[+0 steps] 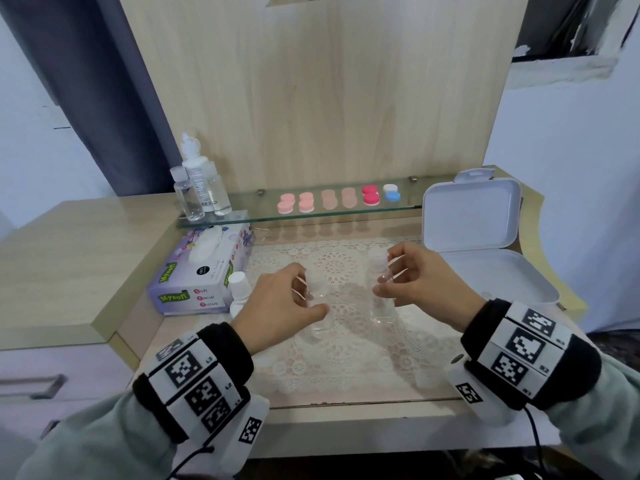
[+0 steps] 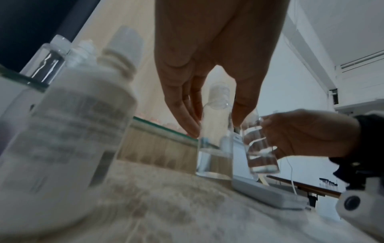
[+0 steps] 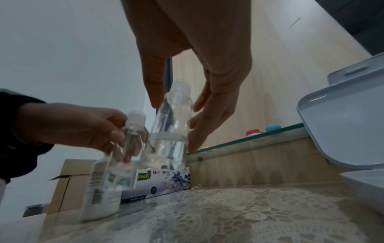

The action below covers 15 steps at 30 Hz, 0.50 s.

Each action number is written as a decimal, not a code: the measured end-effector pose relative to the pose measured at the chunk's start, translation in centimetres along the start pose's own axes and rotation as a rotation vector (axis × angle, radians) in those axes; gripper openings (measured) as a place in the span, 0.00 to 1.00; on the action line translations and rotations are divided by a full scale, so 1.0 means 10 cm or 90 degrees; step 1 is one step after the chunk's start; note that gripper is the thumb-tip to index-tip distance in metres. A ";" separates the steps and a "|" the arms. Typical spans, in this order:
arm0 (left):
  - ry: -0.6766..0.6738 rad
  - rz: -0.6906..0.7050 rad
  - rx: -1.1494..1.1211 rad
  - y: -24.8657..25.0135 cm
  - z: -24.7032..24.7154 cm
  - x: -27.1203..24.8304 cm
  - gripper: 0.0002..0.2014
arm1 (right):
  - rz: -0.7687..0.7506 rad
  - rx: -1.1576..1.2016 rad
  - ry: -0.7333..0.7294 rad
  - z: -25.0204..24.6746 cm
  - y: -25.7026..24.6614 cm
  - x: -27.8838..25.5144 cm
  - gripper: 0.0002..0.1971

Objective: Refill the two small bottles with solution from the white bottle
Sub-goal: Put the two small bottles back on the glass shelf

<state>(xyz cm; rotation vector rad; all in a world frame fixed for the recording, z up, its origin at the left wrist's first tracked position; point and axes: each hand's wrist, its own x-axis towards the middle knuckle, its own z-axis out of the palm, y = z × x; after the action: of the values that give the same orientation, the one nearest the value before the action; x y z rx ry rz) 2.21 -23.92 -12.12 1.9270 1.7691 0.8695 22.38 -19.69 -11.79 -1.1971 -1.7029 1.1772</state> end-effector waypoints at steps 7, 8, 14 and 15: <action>0.016 0.045 0.007 0.32 -0.45 0.13 0.11 | -0.041 0.006 0.013 -0.05 -0.17 0.10 0.15; 0.022 0.046 0.011 0.35 -0.52 0.16 0.13 | -0.049 0.008 0.018 -0.06 -0.21 0.12 0.15; 0.037 0.063 -0.001 0.47 -0.88 0.46 0.11 | -0.085 0.036 0.047 -0.17 -0.49 0.35 0.15; 0.042 0.058 -0.003 0.45 -0.92 0.51 0.12 | -0.089 0.030 0.052 -0.18 -0.53 0.40 0.15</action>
<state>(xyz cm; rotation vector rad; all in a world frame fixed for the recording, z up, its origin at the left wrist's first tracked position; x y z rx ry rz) -0.45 -20.67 -1.44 2.0107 1.7251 0.9779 21.34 -16.18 -5.98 -1.0649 -1.6608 1.0631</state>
